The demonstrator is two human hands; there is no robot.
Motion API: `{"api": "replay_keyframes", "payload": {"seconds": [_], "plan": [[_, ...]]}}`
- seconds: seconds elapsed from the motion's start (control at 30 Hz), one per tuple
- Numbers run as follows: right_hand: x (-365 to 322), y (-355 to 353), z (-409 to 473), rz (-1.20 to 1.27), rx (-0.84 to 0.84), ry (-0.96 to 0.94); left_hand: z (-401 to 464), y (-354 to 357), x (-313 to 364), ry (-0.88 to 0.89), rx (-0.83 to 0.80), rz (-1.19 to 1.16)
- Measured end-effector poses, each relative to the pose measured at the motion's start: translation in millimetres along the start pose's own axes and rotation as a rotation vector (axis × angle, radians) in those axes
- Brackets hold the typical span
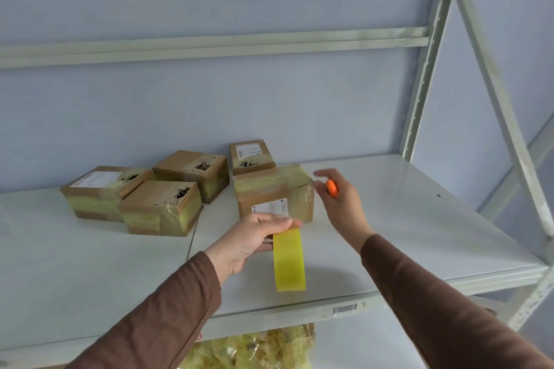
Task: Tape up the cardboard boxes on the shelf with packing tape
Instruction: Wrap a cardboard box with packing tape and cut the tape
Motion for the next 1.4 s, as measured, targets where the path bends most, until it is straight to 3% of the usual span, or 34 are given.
{"api": "replay_keyframes", "payload": {"seconds": [0.13, 0.27, 0.43, 0.57, 0.67, 0.8, 0.97, 1.23, 1.4], "plan": [[-29.9, -4.8, -55.5, 0.445, -0.139, -0.006, 11.4, -3.8, 28.2, 0.113, 0.126, -0.103], [-52.5, 6.0, -96.6, 0.342, -0.335, -0.06, 31.2, -1.7, 45.2, 0.146, 0.192, -0.074], [-48.0, -12.7, -87.4, 0.427, -0.297, 0.134, 68.4, -14.7, 84.3, 0.231, 0.238, 0.023], [-34.6, -15.3, -91.2, 0.335, -0.35, 0.258, 102.7, -51.2, 112.7, 0.259, 0.371, 0.145], [-22.0, -15.6, -94.4, 0.295, -0.33, 0.317, 128.7, -70.8, 113.9, 0.201, 0.338, 0.236], [-14.2, -27.7, -76.1, 0.3, -0.183, 0.336, 159.4, -70.1, 102.0, 0.161, 0.292, 0.362], [-9.4, -21.2, -68.7, 0.272, -0.199, 0.339, 178.7, -82.1, 77.3, 0.114, 0.352, 0.462], [3.9, -15.9, -66.6, 0.281, -0.191, 0.38, 192.0, -80.7, 62.1, -0.005, 0.284, 0.735], [8.6, -13.9, -68.5, 0.302, -0.181, 0.411, 183.9, -86.5, 71.1, 0.041, 0.465, 0.878]]}}
Point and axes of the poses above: each hand's wrist, its own z-axis towards the middle knuckle, its own y-axis out of the palm, x = y × z, the point moved 10 cm from there along z, towards the middle knuckle
